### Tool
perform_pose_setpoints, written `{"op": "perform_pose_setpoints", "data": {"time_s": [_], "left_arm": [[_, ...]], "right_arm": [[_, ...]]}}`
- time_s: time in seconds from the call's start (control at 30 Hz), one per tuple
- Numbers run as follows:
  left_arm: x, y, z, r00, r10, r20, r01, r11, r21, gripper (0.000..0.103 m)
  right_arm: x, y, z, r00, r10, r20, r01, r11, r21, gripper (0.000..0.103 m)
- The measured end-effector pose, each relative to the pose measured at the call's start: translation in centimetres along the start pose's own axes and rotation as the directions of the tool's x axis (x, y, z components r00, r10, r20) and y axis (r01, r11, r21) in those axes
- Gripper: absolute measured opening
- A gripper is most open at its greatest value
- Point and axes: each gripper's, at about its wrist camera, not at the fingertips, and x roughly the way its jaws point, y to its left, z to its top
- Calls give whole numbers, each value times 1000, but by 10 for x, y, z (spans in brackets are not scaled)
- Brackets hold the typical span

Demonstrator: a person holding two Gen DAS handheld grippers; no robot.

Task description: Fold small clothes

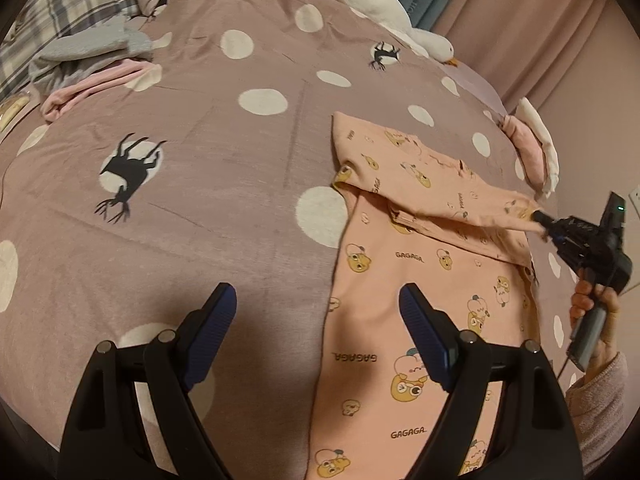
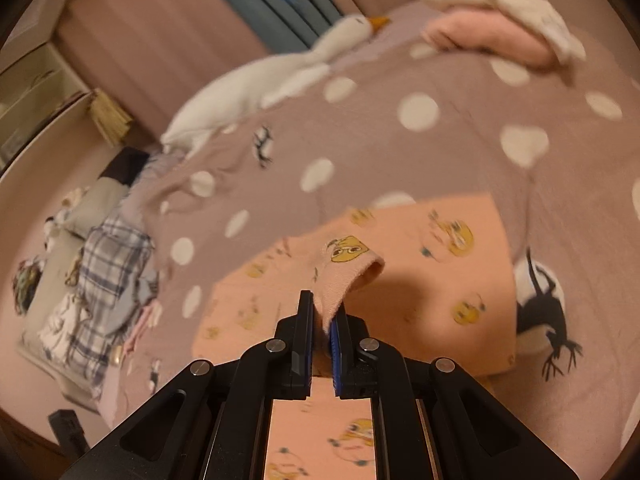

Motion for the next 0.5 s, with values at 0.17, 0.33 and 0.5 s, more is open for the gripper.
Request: {"op": "perform_pose_setpoints", "data": {"time_s": [0.17,0.33,0.5], "left_arm": [[9,-15,10,1000,-1,-8,2,999,43,84],[24,-38,25,1000,-9,-8,9,994,107,84],[50,-75,52,999,-41,23,36,982,183,82]], "right_arm": [[22,-27,-5,982,-168,-84,174,982,79,10],[6,-33,-11,978,-208,-15,208,976,57,10],[-1,-10,-11,992,-113,46,117,990,-84,10]]}}
